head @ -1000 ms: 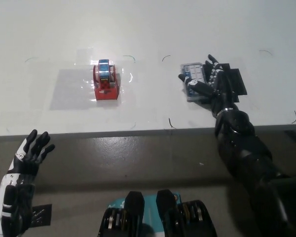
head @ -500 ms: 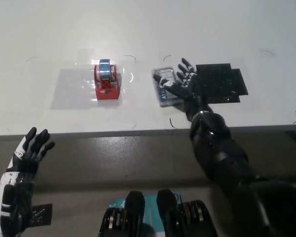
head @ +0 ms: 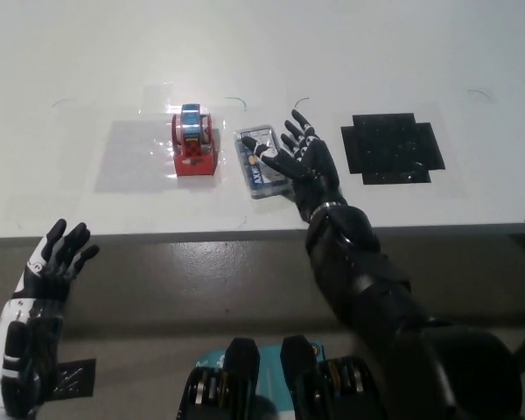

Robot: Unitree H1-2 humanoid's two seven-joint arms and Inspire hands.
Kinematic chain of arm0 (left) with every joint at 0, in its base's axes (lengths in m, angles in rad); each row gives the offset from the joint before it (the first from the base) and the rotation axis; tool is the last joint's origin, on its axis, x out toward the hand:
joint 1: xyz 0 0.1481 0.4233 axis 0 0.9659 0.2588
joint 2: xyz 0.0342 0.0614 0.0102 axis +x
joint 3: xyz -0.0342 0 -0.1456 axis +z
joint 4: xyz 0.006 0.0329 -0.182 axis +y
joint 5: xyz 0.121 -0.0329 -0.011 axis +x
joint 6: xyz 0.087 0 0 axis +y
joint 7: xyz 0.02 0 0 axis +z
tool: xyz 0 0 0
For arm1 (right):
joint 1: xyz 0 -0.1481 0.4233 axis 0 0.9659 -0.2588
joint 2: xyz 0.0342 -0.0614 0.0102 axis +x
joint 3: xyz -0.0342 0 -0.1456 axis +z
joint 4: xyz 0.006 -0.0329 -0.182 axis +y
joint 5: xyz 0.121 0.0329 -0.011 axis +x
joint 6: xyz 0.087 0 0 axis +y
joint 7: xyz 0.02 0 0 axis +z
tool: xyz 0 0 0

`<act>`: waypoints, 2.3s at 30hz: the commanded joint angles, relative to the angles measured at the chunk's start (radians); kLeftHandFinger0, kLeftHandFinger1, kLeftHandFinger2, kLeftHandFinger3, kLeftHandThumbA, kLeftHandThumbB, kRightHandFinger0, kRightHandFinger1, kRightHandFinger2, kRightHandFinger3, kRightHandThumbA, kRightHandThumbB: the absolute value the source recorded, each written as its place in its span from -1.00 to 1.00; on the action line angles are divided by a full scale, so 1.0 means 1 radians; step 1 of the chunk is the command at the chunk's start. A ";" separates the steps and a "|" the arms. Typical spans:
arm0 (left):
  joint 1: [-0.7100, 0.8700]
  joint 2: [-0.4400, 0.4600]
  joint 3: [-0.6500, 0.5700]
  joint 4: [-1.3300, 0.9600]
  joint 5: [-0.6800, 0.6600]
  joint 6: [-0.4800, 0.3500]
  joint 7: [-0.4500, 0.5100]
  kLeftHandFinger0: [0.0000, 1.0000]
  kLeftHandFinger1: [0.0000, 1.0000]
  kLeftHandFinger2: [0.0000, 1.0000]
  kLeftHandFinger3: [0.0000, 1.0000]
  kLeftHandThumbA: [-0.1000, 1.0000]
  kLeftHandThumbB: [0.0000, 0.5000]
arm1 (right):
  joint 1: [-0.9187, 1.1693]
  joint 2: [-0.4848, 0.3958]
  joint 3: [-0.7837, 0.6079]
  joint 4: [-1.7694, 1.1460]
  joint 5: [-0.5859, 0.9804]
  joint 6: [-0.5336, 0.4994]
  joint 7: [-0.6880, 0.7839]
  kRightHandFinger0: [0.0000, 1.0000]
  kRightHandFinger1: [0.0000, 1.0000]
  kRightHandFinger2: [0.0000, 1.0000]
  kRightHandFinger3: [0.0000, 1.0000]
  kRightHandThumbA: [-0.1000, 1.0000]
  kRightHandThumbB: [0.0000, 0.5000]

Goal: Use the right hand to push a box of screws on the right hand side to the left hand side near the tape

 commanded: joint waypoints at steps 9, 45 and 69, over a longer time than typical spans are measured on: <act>-0.033 0.004 0.009 -0.035 -0.003 0.011 0.001 1.00 1.00 1.00 1.00 1.00 -0.61 | -0.114 0.064 -0.146 -0.013 0.154 0.024 0.016 1.00 1.00 1.00 1.00 1.00 -0.33; -0.031 0.015 0.016 -0.022 -0.009 0.011 -0.005 1.00 1.00 1.00 1.00 1.00 -0.66 | 0.117 0.028 0.111 -0.982 -0.124 -0.119 -0.179 1.00 1.00 1.00 1.00 1.00 -0.19; -0.157 0.046 0.037 0.082 -0.046 0.040 -0.010 1.00 1.00 1.00 1.00 1.00 -0.84 | 0.916 -0.312 0.346 -1.842 -0.069 0.144 0.107 1.00 1.00 1.00 1.00 0.94 -0.12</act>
